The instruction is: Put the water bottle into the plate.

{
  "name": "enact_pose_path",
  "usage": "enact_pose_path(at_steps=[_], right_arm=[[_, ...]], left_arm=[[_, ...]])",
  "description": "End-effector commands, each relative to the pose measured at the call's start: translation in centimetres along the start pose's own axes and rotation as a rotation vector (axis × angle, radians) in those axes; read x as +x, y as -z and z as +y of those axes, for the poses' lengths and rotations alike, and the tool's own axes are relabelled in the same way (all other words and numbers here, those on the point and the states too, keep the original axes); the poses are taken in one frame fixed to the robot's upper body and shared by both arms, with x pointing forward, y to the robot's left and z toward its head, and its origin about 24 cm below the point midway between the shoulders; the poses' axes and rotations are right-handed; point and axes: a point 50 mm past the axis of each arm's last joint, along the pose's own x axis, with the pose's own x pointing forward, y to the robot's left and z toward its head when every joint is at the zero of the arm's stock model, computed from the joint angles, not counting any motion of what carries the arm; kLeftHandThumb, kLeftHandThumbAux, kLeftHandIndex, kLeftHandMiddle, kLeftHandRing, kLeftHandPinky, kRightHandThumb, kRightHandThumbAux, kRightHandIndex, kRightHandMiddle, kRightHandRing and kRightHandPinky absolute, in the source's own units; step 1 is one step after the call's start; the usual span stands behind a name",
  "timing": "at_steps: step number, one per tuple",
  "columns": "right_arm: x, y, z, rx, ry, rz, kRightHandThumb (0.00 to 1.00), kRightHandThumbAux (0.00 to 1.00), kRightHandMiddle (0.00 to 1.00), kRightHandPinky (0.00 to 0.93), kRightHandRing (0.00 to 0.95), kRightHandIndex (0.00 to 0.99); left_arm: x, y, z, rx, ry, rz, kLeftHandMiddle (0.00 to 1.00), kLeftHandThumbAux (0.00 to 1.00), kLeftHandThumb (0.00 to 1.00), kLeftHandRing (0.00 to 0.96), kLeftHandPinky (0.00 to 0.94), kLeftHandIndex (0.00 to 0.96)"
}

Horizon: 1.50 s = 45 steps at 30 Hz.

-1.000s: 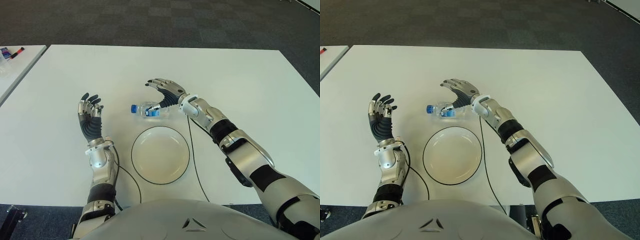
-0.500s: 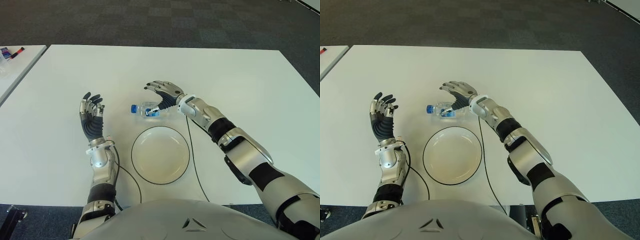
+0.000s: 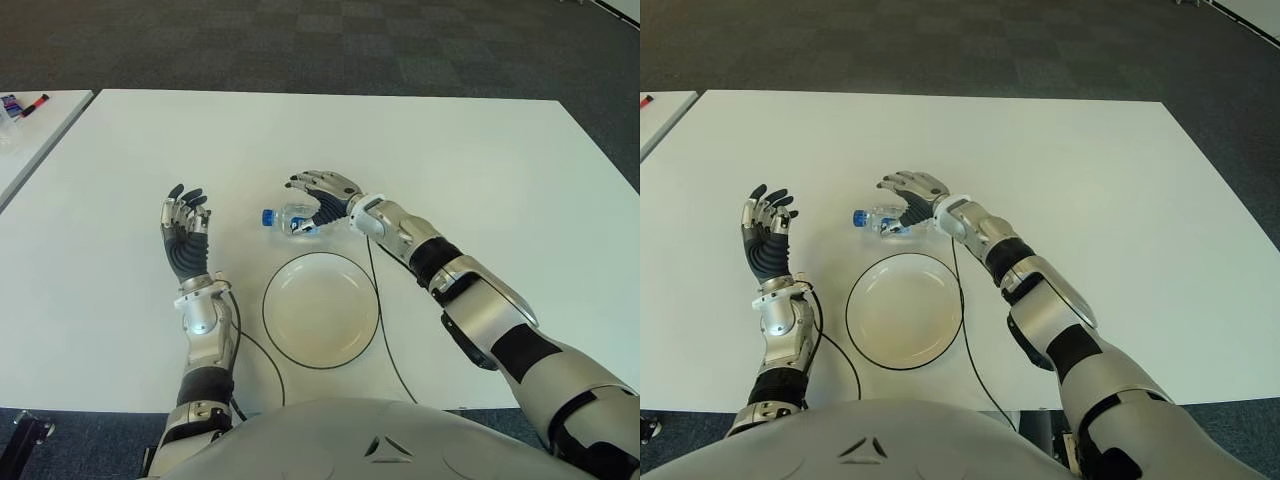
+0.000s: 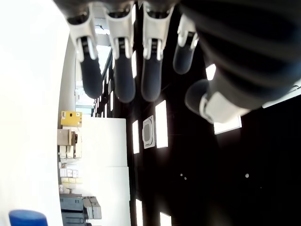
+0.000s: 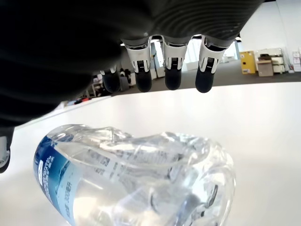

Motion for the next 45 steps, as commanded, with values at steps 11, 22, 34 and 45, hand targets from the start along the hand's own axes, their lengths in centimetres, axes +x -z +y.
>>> enact_pose_path(at_steps=[11, 22, 34, 45], right_arm=[[0.2, 0.0, 0.5, 0.017, -0.034, 0.011, 0.381, 0.417, 0.000, 0.065, 0.014, 0.000], [0.2, 0.1, 1.1, 0.018, -0.049, 0.014, 0.378, 0.414, 0.016, 0.087, 0.035, 0.004], [0.1, 0.1, 1.3, 0.021, -0.047, 0.009, 0.378, 0.415, 0.028, 0.092, 0.049, 0.014], [-0.1, 0.1, 1.5, 0.021, -0.053, 0.000, 0.371, 0.406, 0.056, 0.127, 0.082, 0.029]], left_arm=[[-0.2, 0.1, -0.5, -0.005, 0.004, 0.010, 0.291, 0.586, 0.602, 0.312, 0.370, 0.183], [-0.3, -0.1, -0.5, -0.001, 0.009, 0.007, 0.304, 0.608, 0.595, 0.322, 0.373, 0.183], [-0.4, -0.3, -0.5, -0.002, 0.013, 0.009, 0.302, 0.605, 0.584, 0.321, 0.375, 0.183], [-0.6, -0.5, -0.5, -0.015, 0.009, 0.015, 0.309, 0.605, 0.604, 0.324, 0.374, 0.184]])
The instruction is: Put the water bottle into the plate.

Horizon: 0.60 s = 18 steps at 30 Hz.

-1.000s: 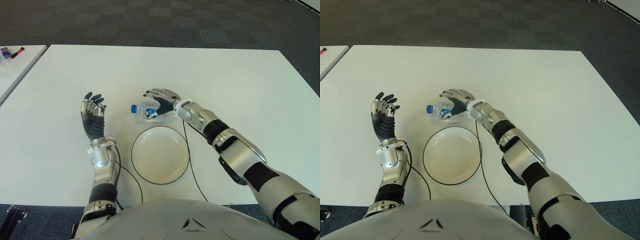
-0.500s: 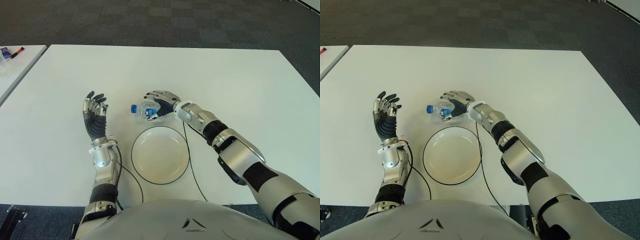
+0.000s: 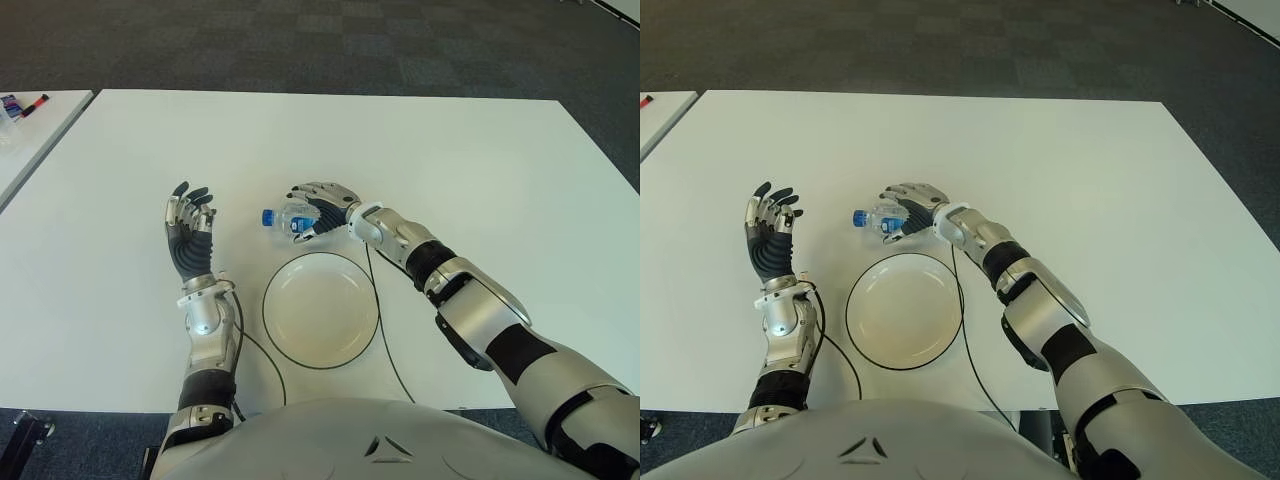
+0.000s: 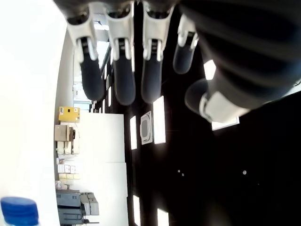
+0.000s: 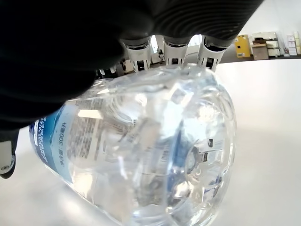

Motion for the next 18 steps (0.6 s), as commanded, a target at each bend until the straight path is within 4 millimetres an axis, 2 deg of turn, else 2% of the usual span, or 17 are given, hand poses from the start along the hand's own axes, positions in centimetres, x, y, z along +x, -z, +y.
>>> enact_pose_path(at_steps=[1, 18], right_arm=[[-0.07, 0.05, -0.01, -0.006, -0.006, -0.011, 0.369, 0.405, 0.059, 0.132, 0.086, 0.032], [-0.45, 0.48, 0.15, -0.008, -0.037, -0.018, 0.369, 0.405, 0.076, 0.155, 0.108, 0.038]], left_arm=[[-0.33, 0.10, -0.03, -0.009, -0.009, 0.025, 0.309, 0.603, 0.608, 0.324, 0.373, 0.184], [-0.43, -0.40, -0.36, -0.031, -0.016, 0.016, 0.302, 0.587, 0.618, 0.314, 0.353, 0.188]])
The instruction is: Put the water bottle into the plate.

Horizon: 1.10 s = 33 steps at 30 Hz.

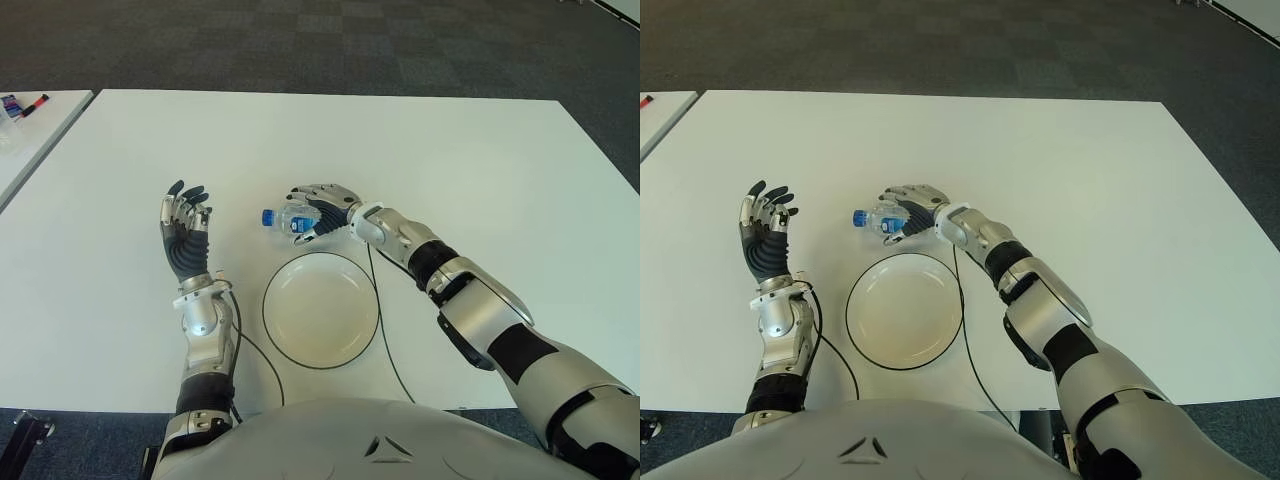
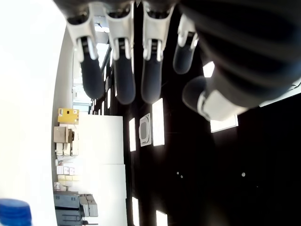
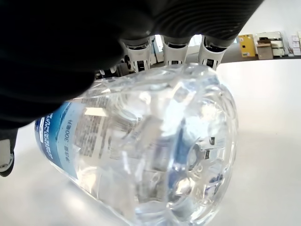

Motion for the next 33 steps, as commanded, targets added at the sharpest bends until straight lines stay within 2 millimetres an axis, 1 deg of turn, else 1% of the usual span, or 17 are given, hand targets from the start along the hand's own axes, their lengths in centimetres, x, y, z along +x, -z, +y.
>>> enact_pose_path(at_steps=[1, 6, 10, 18, 33], right_arm=[[-0.22, 0.36, 0.15, -0.003, -0.030, 0.006, 0.371, 0.408, 0.079, 0.167, 0.113, 0.037], [-0.34, 0.51, 0.21, -0.004, -0.041, 0.009, 0.377, 0.412, 0.087, 0.198, 0.128, 0.036], [-0.45, 0.64, 0.26, -0.003, -0.048, 0.010, 0.383, 0.417, 0.101, 0.221, 0.151, 0.035], [-0.59, 0.79, 0.33, -0.003, -0.062, 0.009, 0.385, 0.420, 0.102, 0.214, 0.153, 0.033], [-0.73, 0.98, 0.34, -0.016, -0.070, 0.007, 0.417, 0.428, 0.114, 0.246, 0.172, 0.042]], left_arm=[[-0.44, 0.07, -0.33, -0.021, -0.005, 0.012, 0.303, 0.588, 0.622, 0.315, 0.354, 0.188], [-0.51, -0.10, -0.49, -0.022, -0.001, 0.005, 0.304, 0.587, 0.627, 0.316, 0.358, 0.189], [-0.58, -0.18, -0.61, -0.021, 0.002, 0.001, 0.308, 0.584, 0.610, 0.318, 0.357, 0.192], [-0.57, -0.35, -0.68, -0.016, 0.003, -0.016, 0.308, 0.573, 0.603, 0.319, 0.358, 0.193], [-0.72, -0.70, -0.91, -0.003, -0.002, -0.018, 0.287, 0.571, 0.571, 0.306, 0.342, 0.179]])
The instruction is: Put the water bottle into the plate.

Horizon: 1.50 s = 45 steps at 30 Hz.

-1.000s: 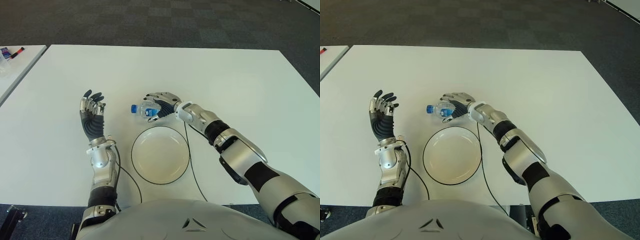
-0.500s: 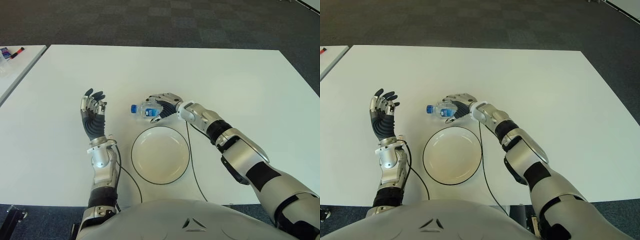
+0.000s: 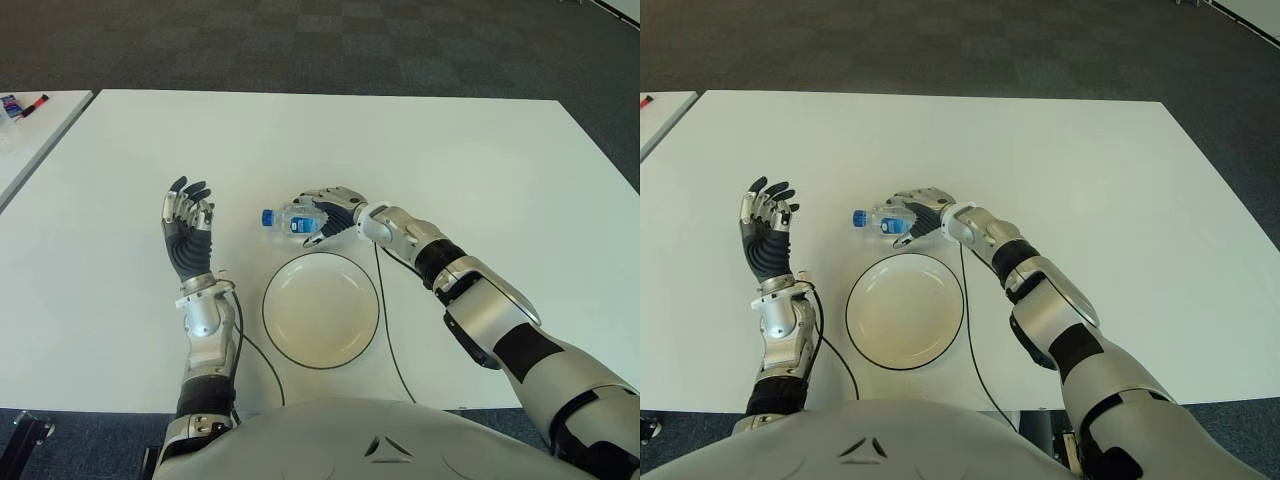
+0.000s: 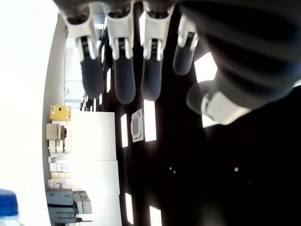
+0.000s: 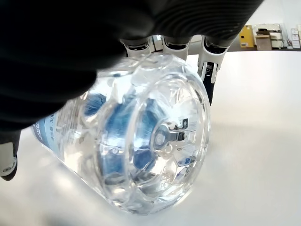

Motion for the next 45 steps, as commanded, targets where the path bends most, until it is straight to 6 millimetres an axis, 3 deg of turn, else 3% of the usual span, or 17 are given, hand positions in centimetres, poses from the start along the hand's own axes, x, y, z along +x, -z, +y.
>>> enact_pose_path(at_steps=[1, 23, 28, 37, 45], right_arm=[[-0.2, 0.2, 0.2, -0.003, -0.014, -0.001, 0.421, 0.430, 0.116, 0.249, 0.174, 0.042], [0.2, 0.1, 0.8, -0.011, -0.019, 0.029, 0.467, 0.469, 0.141, 0.263, 0.186, 0.038], [0.3, 0.1, 1.1, -0.016, -0.019, 0.045, 0.478, 0.482, 0.163, 0.323, 0.218, 0.044], [0.4, -0.1, 2.2, -0.032, -0.025, 0.066, 0.510, 0.509, 0.203, 0.330, 0.253, 0.051], [0.6, -0.4, 2.2, -0.069, -0.012, 0.058, 0.521, 0.517, 0.242, 0.421, 0.312, 0.070]], left_arm=[[-0.5, 0.1, -0.4, -0.007, -0.019, 0.029, 0.285, 0.571, 0.571, 0.305, 0.341, 0.178], [-0.6, -0.3, -0.6, -0.002, -0.011, 0.025, 0.265, 0.566, 0.555, 0.290, 0.334, 0.165], [-0.6, -0.4, -0.7, 0.000, -0.009, 0.018, 0.263, 0.560, 0.551, 0.291, 0.335, 0.163], [-0.7, -0.8, -1.0, 0.002, -0.003, 0.000, 0.264, 0.558, 0.532, 0.290, 0.332, 0.164], [-0.8, -1.3, -1.1, 0.015, -0.007, -0.013, 0.259, 0.565, 0.513, 0.291, 0.335, 0.156]])
